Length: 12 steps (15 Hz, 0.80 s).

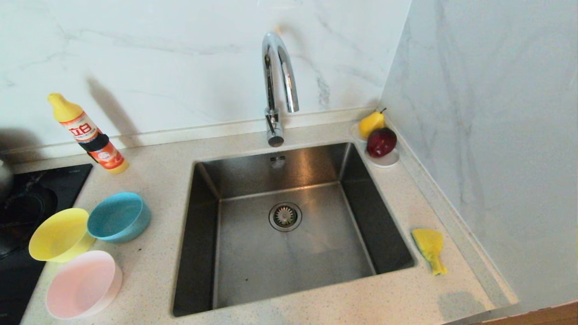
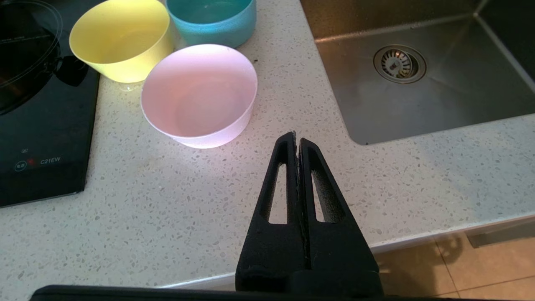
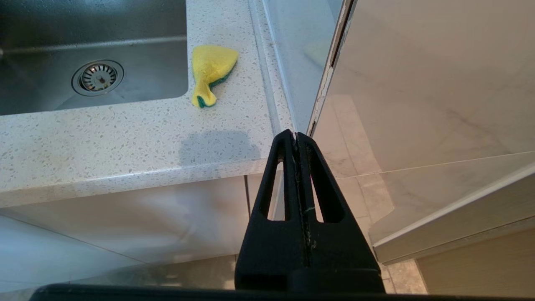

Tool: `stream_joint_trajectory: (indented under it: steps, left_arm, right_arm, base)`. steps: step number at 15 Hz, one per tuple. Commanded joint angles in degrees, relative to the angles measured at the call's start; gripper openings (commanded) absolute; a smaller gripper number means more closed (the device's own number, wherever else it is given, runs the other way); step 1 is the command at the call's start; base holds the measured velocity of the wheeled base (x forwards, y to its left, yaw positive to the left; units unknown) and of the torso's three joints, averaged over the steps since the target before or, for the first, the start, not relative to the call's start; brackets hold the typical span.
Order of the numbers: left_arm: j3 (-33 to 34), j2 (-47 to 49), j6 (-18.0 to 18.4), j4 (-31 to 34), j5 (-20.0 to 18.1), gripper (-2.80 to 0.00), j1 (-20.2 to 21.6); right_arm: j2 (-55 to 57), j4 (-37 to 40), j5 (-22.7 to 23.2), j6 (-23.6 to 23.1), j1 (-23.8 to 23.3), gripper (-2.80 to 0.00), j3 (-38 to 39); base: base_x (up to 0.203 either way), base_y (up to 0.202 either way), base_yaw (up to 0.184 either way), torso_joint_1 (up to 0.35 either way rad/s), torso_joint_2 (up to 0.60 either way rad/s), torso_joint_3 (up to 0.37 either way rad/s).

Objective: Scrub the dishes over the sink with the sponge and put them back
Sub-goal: Grab the dish soap

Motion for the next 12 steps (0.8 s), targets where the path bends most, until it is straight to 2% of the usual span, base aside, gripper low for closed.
stream_joint_trajectory:
  steps: [1, 11, 12]
  left_arm:
    - [0.0, 0.2, 0.05, 0.03, -0.01, -2.8, 0.01]
    - [0.0, 0.11, 0.13, 0.03, -0.01, -2.8, 0.01]
    - [0.0, 0.11, 1.1, 0.12, -0.01, -2.8, 0.01]
  right_arm:
    - [0.09, -0.02, 0.02, 0.0, -0.06, -2.8, 0.0]
    - [0.09, -0.02, 0.02, 0.0, -0.06, -2.8, 0.0]
    - [0.09, -0.02, 0.02, 0.0, -0.06, -2.8, 0.0]
  base:
    - [0.0, 0.0, 0.0, 0.0, 0.0, 0.0]
    - [0.0, 0.0, 0.0, 0.0, 0.0, 0.0]
    - [0.0, 0.0, 0.0, 0.0, 0.0, 0.0]
